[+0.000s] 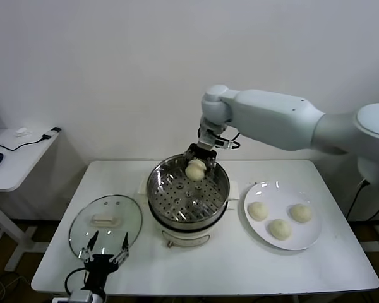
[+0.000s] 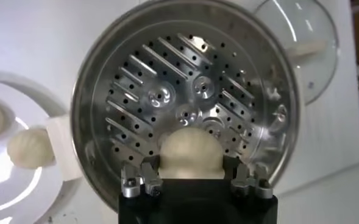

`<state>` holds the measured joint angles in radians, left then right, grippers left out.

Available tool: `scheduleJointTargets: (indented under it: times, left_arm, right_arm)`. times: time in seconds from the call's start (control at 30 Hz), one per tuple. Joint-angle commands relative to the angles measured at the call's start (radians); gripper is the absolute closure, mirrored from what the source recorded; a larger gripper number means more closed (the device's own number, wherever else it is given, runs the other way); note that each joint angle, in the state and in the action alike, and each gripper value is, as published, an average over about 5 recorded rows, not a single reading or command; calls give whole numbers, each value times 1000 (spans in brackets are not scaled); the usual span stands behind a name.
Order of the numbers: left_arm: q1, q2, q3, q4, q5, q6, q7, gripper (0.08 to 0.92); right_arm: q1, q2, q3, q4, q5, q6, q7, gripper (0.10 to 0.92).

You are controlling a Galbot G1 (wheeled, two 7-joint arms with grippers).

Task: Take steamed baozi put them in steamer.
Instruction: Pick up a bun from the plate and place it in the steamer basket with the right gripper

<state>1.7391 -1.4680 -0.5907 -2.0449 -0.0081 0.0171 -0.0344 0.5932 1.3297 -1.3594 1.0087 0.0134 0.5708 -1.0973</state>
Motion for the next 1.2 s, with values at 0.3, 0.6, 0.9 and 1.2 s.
scheduleJointTargets:
  times: [0.3, 0.6, 0.9, 1.2]
  left_arm:
    - [-10, -9, 2, 11, -1, -9, 0, 177]
    - [-7, -7, -4, 3, -5, -11, -1, 177]
    - [1, -10, 0, -12, -3, -9, 0, 177]
    - [4, -11, 6, -17, 2, -9, 1, 177]
  right_arm:
    - [-167, 152, 108, -290, -218, 103, 42, 347]
    - [-169, 179, 68, -288, -172, 100, 31, 327]
    - [-57, 99, 2, -177, 5, 72, -1, 204]
    - [189, -144, -92, -38, 349, -44, -59, 203]
